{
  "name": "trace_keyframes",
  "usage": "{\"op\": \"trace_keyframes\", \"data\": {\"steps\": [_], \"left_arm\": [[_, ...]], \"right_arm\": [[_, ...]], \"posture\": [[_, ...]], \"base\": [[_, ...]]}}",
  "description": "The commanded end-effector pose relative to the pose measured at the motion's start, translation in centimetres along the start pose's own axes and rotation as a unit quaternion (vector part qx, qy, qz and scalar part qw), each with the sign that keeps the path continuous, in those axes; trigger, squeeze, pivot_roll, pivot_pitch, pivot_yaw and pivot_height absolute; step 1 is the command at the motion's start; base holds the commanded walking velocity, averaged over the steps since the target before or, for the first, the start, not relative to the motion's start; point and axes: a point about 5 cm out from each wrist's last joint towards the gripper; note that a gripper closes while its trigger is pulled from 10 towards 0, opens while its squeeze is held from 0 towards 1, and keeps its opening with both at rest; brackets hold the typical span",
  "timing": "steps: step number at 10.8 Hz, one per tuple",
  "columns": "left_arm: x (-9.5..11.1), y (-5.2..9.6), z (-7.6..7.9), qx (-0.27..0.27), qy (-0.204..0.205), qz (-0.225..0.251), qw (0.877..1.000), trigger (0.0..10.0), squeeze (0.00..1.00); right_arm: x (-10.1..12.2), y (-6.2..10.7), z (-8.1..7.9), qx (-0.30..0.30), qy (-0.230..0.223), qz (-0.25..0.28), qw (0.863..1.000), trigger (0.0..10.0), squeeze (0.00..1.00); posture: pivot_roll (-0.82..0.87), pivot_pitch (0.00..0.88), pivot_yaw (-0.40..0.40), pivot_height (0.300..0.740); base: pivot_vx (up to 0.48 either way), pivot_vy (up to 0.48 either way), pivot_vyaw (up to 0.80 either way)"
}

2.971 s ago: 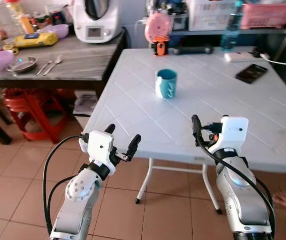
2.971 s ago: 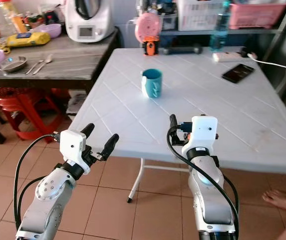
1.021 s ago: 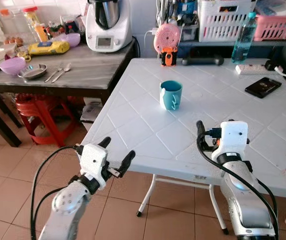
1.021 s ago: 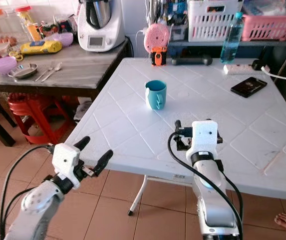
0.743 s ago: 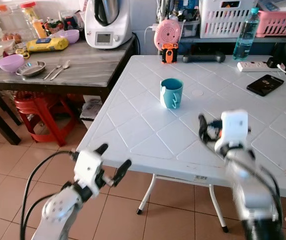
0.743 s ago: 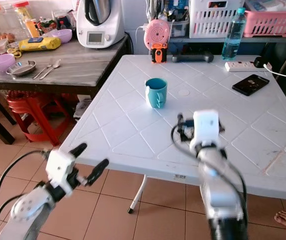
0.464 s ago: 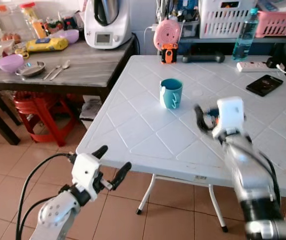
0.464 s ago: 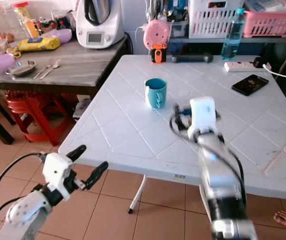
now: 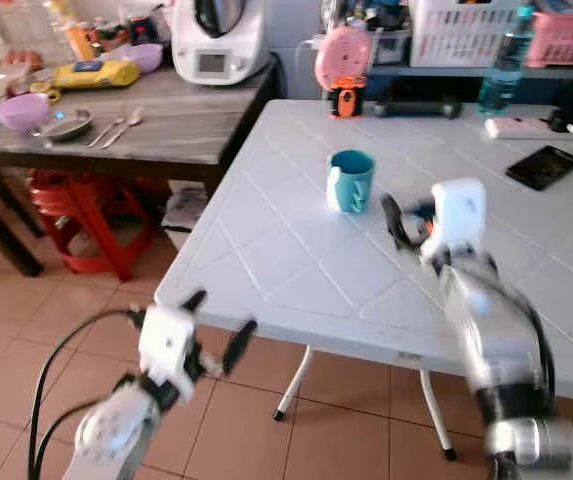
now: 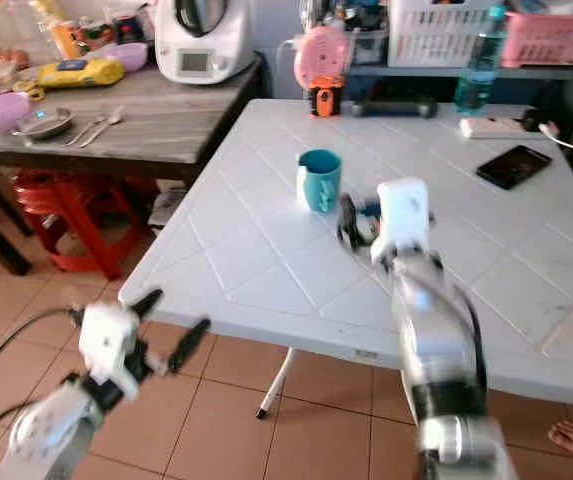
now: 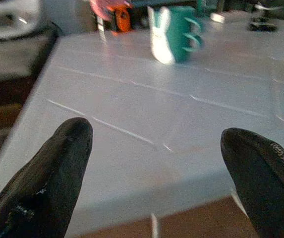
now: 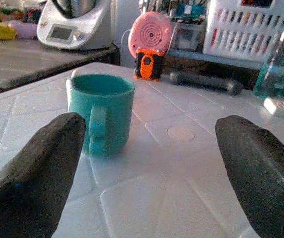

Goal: Setting the table

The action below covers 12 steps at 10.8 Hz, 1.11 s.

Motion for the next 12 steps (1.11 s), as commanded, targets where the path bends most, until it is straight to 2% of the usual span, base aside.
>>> {"op": "trace_keyframes", "data": {"steps": [1, 12], "left_arm": [[-0.13, -0.22, -0.68, 0.020, -0.009, -0.009, 1.000, 10.0, 0.00], [-0.13, -0.22, -0.68, 0.020, -0.009, -0.009, 1.000, 10.0, 0.00]], "right_arm": [[0.47, 0.61, -0.22, -0.010, -0.015, 0.014, 1.000, 10.0, 0.00], [0.47, 0.61, -0.22, -0.010, -0.015, 0.014, 1.000, 10.0, 0.00]], "posture": [[0.01, 0.004, 0.083, 0.740], [0.01, 0.004, 0.083, 0.740]], "base": [[0.000, 0.000, 0.00], [0.000, 0.000, 0.00]]}}
Point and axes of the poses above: a point about 5 cm out from each wrist's last joint towards the gripper, its own y axis pointing back from the gripper into the wrist, its own x axis along the axis of the wrist's last joint, z = x × y, and after that the axes turned 15 degrees about -y, right-handed
